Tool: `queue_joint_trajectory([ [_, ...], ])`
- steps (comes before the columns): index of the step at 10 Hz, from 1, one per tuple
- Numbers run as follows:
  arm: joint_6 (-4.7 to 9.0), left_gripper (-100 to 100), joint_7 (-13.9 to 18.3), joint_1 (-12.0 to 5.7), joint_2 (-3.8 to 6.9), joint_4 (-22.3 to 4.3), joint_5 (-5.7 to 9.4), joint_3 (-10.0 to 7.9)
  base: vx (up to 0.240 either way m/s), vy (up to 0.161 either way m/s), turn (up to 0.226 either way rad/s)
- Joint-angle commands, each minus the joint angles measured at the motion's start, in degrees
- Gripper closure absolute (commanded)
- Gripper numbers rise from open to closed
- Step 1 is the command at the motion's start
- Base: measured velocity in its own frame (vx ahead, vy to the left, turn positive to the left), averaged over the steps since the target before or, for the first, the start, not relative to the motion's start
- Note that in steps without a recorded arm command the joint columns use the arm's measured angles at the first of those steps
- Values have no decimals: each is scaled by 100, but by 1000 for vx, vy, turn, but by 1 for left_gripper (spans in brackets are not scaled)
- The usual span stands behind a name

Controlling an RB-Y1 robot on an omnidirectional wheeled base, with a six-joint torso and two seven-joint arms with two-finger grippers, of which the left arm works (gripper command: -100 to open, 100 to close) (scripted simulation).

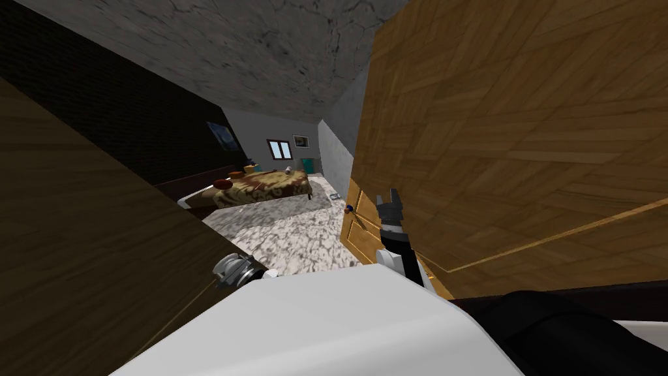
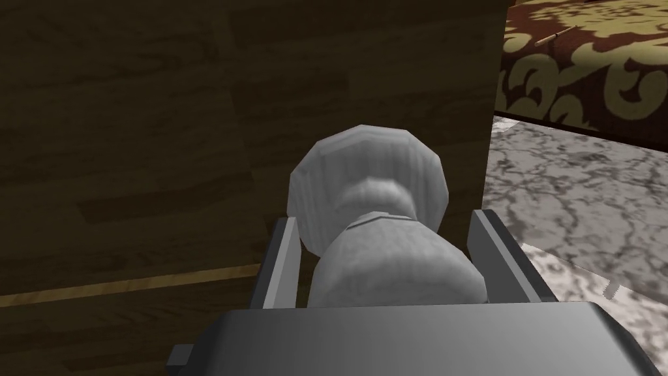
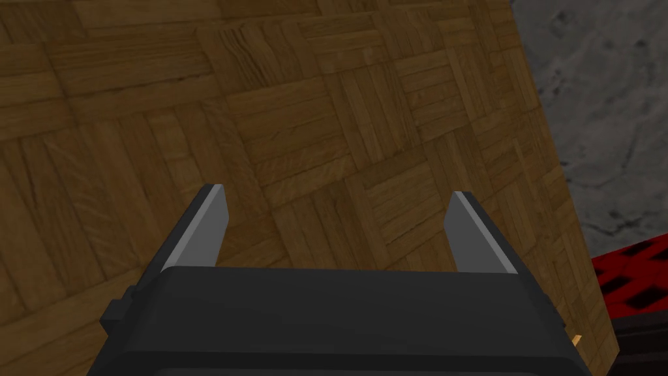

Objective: Push the door open

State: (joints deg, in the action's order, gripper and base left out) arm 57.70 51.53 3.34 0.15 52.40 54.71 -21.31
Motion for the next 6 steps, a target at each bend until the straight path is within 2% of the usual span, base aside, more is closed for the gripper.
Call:
queue_joint_trajectory([
  [1,113,100,-6,25,79,-38,87,-143,162,134,66],
  [3,180,100,-54,27,-42,-30,188,-253,193,114,74],
  [4,218,100,-82,28,-169,-25,245,-316,241,111,105],
  [5,126,100,-93,47,-152,57,201,-240,109,49,33],
  [6,190,100,-127,81,32,63,329,-373,125,103,33],
])
